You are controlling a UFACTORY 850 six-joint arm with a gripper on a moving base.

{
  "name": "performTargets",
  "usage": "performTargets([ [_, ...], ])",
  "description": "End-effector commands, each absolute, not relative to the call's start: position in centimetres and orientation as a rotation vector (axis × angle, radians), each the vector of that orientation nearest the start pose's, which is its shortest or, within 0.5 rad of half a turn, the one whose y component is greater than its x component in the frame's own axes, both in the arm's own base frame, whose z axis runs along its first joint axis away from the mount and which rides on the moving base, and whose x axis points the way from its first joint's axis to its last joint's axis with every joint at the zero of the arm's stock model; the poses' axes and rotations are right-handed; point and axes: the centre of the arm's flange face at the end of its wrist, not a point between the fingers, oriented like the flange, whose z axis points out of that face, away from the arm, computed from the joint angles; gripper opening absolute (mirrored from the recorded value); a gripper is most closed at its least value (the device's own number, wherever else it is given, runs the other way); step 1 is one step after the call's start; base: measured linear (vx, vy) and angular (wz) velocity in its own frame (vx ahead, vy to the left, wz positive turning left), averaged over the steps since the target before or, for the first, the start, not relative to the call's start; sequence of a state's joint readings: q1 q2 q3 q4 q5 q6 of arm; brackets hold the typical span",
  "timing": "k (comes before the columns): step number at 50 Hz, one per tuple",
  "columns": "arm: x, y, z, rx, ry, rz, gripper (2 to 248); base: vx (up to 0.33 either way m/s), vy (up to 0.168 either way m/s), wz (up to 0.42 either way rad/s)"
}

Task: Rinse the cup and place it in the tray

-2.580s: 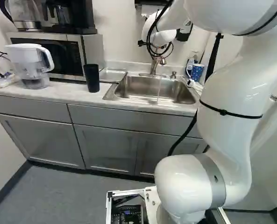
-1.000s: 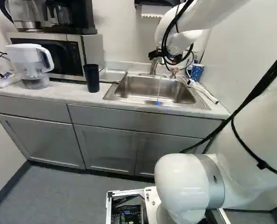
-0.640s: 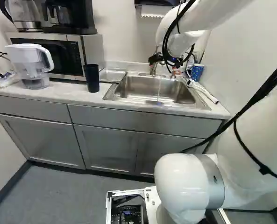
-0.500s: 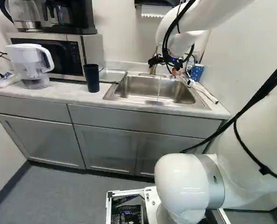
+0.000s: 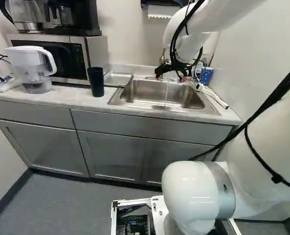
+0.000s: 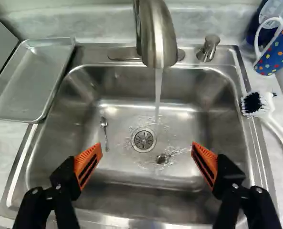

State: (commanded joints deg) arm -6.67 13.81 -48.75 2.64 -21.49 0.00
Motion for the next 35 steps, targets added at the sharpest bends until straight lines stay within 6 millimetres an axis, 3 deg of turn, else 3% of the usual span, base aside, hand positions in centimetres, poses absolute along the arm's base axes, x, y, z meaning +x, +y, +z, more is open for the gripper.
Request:
performTargets([
  [23,41.1,-4.6,61.2,-2.942,0.223,-1.106,247,0.0,0.0,0.0],
  [35,41.0,-3.5,61.2,-2.936,0.185,-1.104,247,0.0,0.0,0.0],
])
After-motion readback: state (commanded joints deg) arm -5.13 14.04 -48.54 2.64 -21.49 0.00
